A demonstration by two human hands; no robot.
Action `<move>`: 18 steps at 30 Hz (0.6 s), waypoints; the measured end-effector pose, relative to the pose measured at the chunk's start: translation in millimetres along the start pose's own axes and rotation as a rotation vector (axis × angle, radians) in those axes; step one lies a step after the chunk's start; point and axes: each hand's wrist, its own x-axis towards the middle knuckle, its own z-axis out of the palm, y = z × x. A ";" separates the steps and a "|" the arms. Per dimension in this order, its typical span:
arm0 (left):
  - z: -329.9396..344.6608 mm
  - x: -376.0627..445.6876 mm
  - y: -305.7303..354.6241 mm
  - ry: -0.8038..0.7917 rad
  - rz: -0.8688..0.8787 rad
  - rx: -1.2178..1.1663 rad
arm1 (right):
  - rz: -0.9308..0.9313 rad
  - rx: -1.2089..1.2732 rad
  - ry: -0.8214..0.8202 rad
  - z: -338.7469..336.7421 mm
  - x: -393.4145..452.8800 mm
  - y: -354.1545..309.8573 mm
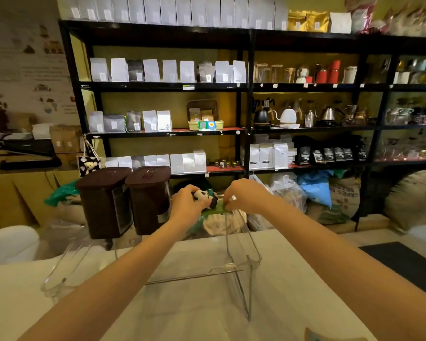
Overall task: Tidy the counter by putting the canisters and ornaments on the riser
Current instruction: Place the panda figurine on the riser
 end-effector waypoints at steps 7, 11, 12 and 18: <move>2.7 -2.5 1.5 0.023 0.018 0.032 | 0.068 -0.047 0.055 13.6 7.0 -0.8; 3.7 -0.3 2.6 0.021 0.016 0.051 | 0.081 -0.069 0.095 19.6 8.0 -0.1; 3.4 0.0 2.3 0.020 0.015 0.053 | 0.086 -0.067 0.087 20.4 8.2 -0.3; -1.4 -2.5 -0.4 0.039 0.008 0.046 | 0.128 0.087 0.042 22.9 8.5 -2.6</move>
